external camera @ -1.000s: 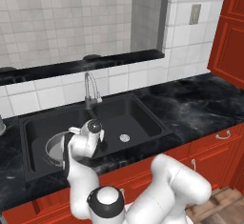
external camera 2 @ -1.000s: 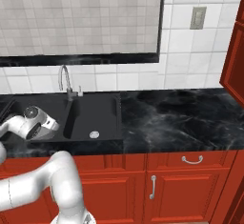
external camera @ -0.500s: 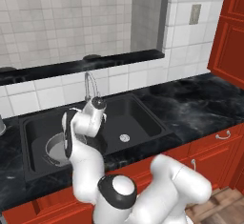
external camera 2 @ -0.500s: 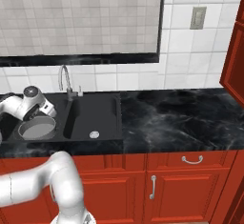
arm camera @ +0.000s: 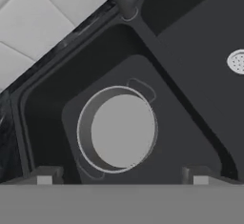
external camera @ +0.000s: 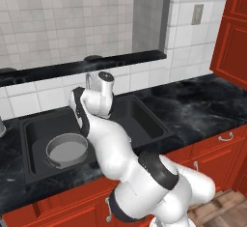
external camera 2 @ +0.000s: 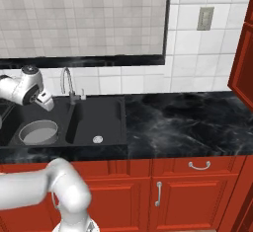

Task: Move the pot and pan from the stove into the sink.

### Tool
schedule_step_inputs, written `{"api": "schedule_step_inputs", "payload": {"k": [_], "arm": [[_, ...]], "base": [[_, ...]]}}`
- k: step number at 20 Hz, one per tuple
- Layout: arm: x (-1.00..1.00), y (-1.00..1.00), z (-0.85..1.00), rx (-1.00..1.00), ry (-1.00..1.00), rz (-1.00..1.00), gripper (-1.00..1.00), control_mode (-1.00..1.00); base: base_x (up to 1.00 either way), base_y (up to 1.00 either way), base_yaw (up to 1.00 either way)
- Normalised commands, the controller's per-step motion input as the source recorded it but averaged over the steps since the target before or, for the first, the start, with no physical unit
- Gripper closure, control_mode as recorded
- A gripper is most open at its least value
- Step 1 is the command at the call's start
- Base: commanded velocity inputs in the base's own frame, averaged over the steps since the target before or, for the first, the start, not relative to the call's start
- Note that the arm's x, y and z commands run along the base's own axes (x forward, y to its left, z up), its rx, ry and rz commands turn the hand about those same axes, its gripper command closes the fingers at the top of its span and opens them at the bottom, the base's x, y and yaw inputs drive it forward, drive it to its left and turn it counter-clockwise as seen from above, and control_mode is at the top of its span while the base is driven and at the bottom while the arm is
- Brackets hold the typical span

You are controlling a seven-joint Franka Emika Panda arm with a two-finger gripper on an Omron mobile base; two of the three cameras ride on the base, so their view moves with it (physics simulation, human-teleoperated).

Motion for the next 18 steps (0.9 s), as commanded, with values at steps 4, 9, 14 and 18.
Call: {"api": "schedule_step_inputs", "payload": {"k": [4, 9, 14, 18], "arm": [[-0.92, -0.01, 0.41, -0.03, 0.06, 0.00, -1.00, -1.00], [-1.00, 0.00, 0.19, -0.12, 0.00, 0.05, -1.00, -1.00], [-1.00, -0.09, 0.08, -0.13, -0.08, 0.06, -1.00, -1.00], [-0.93, -0.26, 0.22, -0.12, -0.13, 0.13, -1.00, -1.00]], "base": [[0.00, 0.00, 0.00], [0.00, 0.00, 0.00], [0.00, 0.00, 0.00], [0.00, 0.00, 0.00]]}}
